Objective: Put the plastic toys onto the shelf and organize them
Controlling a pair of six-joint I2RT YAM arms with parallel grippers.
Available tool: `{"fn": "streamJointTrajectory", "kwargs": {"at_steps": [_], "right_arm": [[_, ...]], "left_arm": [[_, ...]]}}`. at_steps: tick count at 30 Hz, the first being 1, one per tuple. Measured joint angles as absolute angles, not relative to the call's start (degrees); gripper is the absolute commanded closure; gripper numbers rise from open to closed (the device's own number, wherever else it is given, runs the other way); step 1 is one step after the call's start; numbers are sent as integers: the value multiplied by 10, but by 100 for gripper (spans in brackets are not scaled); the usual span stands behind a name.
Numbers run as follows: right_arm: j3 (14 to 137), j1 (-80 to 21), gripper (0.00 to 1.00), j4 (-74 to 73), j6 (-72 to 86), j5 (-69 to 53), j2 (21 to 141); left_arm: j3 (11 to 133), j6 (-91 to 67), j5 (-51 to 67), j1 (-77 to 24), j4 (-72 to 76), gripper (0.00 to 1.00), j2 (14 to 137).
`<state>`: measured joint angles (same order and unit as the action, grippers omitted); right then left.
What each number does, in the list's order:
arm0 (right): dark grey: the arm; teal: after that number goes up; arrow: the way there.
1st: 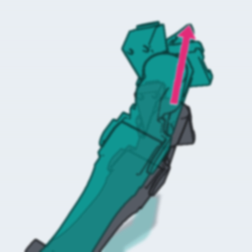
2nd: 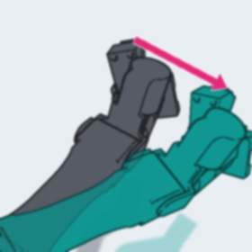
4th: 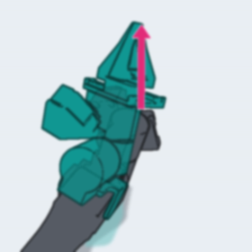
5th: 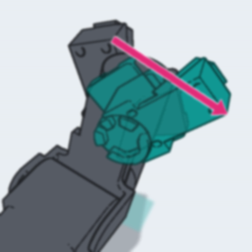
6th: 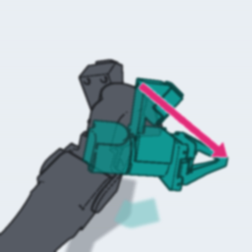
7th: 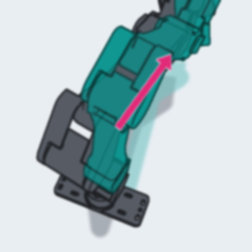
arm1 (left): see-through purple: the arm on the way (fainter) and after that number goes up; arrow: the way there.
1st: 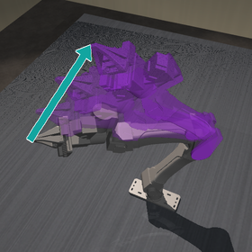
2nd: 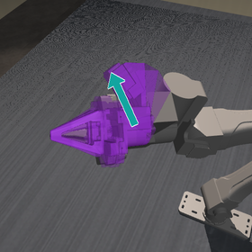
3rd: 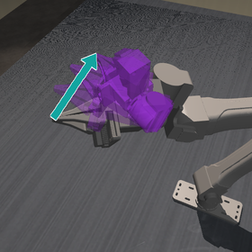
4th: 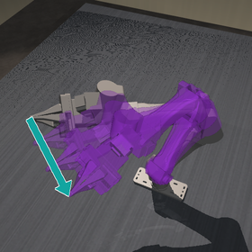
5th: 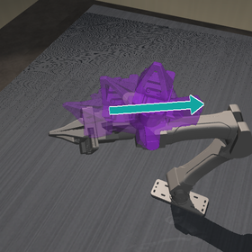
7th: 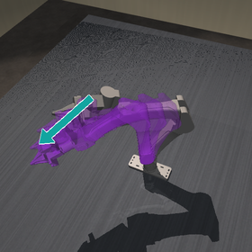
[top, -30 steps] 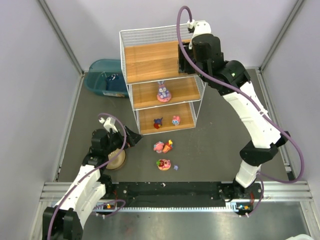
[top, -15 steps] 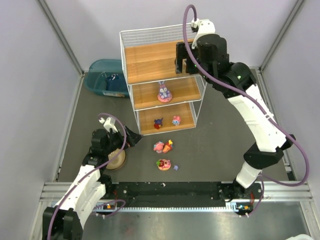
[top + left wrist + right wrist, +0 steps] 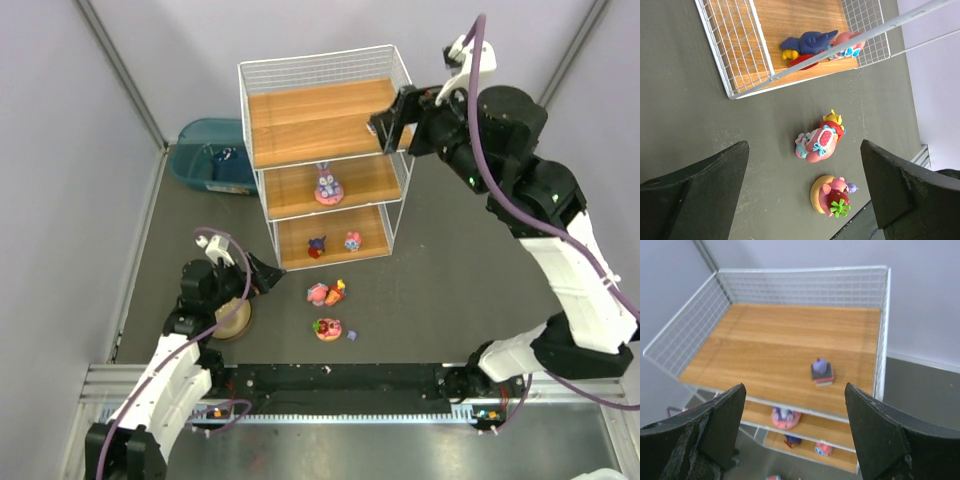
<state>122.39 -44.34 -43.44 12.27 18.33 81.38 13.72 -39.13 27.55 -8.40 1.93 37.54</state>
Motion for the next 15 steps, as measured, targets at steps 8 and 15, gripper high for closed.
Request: {"fn": "streamJointTrajectory", "kwargs": {"at_steps": [8, 15], "right_arm": [[999, -658, 24, -356, 77, 269, 694], [647, -730, 27, -287, 178, 300, 571]], "left_arm": [[137, -391, 275, -84, -2, 1, 347], [137, -391, 274, -84, -26, 1, 323]]}}
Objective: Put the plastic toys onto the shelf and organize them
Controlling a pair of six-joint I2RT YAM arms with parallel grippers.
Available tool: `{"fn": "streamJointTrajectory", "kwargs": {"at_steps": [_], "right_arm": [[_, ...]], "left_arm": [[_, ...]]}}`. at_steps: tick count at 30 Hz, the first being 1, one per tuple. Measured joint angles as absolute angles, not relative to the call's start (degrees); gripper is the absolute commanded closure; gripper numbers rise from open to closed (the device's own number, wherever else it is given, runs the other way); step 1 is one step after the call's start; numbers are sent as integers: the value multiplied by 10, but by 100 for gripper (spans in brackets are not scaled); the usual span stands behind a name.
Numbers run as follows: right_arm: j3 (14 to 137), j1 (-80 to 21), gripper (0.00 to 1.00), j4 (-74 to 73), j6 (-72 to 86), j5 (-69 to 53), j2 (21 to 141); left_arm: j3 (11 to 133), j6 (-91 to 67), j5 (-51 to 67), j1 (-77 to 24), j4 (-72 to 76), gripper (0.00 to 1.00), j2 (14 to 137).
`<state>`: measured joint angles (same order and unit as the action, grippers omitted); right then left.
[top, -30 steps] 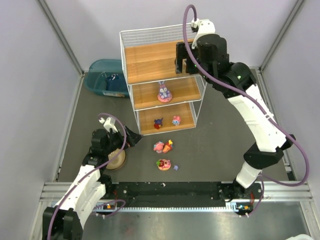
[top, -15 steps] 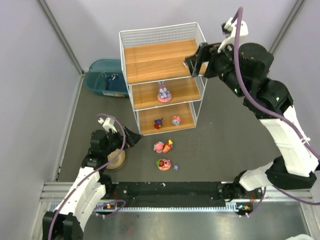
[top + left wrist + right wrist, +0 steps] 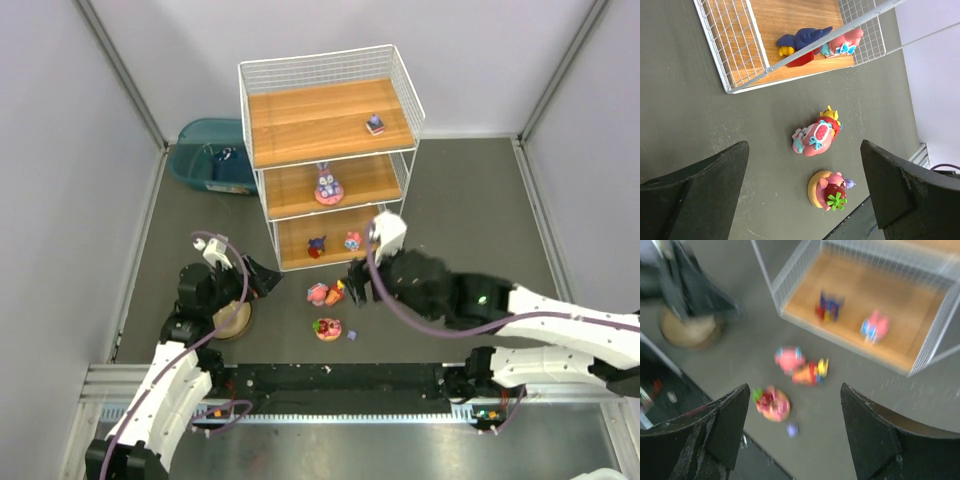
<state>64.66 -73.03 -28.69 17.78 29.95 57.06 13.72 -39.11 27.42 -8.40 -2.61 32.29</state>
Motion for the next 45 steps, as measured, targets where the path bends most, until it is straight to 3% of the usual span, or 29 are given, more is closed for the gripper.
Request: {"fn": "streamJointTrajectory", "kwargs": {"at_steps": [6, 9, 13, 24, 45], "right_arm": [[376, -744, 29, -225, 261, 230, 568], [334, -745, 32, -234, 306, 223, 575], [369, -745, 42, -251, 381, 233, 613], [436, -748, 53, -293, 619, 228, 726], [497, -760, 55, -341, 793, 263, 877]], "left_arm": [[137, -391, 275, -84, -33, 1, 307], [137, -391, 276, -84, -36, 1, 307], [137, -393, 276, -84, -39, 1, 307], [137, -393, 306, -84, -53, 1, 292], [137, -382, 351, -84, -79, 1, 275]]}}
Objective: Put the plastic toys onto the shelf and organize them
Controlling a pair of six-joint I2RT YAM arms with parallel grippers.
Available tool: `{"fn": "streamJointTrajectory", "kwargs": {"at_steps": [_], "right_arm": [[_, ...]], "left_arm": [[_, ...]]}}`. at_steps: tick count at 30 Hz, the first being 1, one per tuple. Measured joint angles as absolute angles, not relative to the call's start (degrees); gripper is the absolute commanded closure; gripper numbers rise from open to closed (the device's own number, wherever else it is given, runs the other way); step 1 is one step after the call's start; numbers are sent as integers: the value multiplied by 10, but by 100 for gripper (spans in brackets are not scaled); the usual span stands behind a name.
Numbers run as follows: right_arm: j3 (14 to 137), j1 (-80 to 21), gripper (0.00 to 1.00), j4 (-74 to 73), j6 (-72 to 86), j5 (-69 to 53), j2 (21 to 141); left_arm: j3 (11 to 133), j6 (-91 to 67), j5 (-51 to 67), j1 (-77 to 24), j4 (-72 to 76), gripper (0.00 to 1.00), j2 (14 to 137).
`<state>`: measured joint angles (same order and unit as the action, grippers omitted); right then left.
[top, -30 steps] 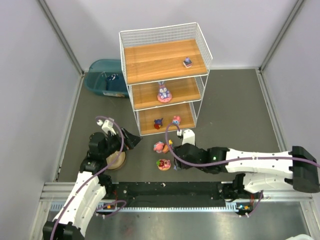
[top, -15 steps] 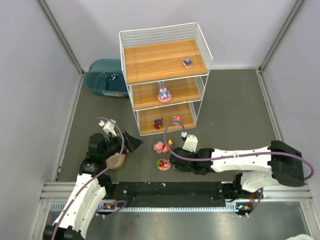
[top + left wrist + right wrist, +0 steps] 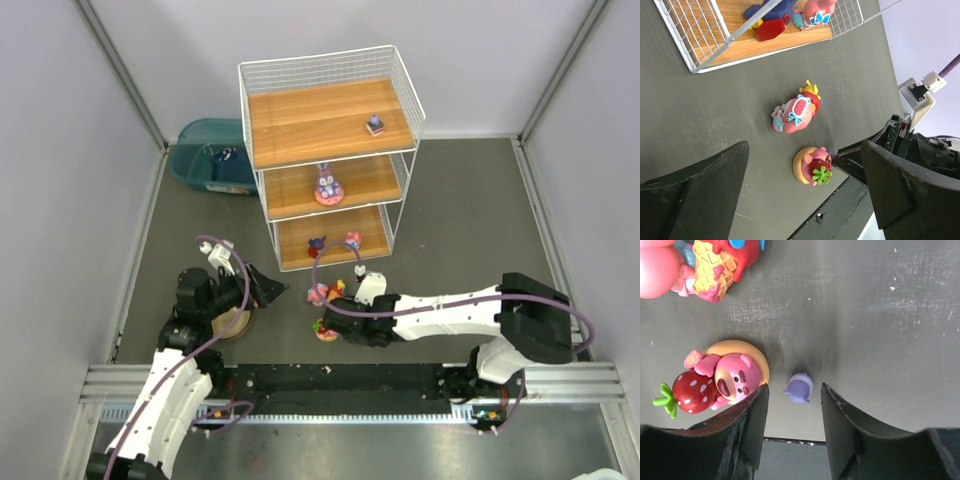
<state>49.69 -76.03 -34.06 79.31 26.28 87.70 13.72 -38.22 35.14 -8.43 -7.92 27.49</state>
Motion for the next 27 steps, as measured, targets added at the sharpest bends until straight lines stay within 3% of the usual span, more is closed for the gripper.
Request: {"fn": "streamJointTrajectory", "kwargs": {"at_steps": [13, 20, 27], "right_arm": [[501, -760, 75, -343, 797, 253, 910], [502, -760, 90, -345, 775, 253, 910], [519, -761, 84, -345, 621, 248, 922]], "left_arm": [[136, -375, 354, -84, -82, 1, 273], [133, -375, 353, -84, -82, 1, 270], [130, -375, 353, -84, -82, 1, 270]]}}
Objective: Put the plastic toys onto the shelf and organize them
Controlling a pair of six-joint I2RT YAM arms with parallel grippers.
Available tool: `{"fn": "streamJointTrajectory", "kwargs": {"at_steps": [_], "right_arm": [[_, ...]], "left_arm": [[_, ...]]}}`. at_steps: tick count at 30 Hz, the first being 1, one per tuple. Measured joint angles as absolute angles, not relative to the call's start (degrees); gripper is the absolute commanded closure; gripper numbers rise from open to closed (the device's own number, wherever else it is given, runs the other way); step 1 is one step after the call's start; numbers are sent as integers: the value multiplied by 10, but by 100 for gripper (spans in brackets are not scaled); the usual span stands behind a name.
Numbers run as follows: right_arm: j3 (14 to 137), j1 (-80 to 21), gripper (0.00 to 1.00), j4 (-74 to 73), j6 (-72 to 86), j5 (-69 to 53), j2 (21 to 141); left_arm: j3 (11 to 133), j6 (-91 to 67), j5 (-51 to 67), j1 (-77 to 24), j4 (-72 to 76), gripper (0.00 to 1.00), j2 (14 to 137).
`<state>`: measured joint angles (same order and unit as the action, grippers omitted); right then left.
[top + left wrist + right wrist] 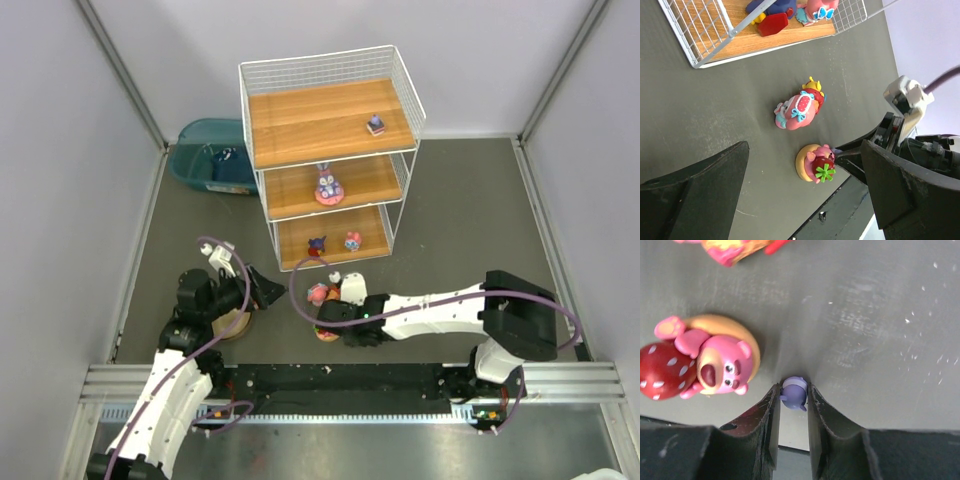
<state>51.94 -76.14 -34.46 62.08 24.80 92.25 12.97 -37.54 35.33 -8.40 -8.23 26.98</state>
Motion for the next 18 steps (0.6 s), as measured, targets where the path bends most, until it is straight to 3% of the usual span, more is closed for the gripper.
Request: {"fn": "streamJointTrajectory", "kwargs": {"at_steps": [9, 18], "right_arm": [[503, -776, 84, -284, 392, 218, 914], [461, -776, 69, -212, 294, 182, 884]], "left_arm": [[121, -375, 352, -84, -82, 1, 270], [119, -375, 351, -84, -82, 1, 268]]}}
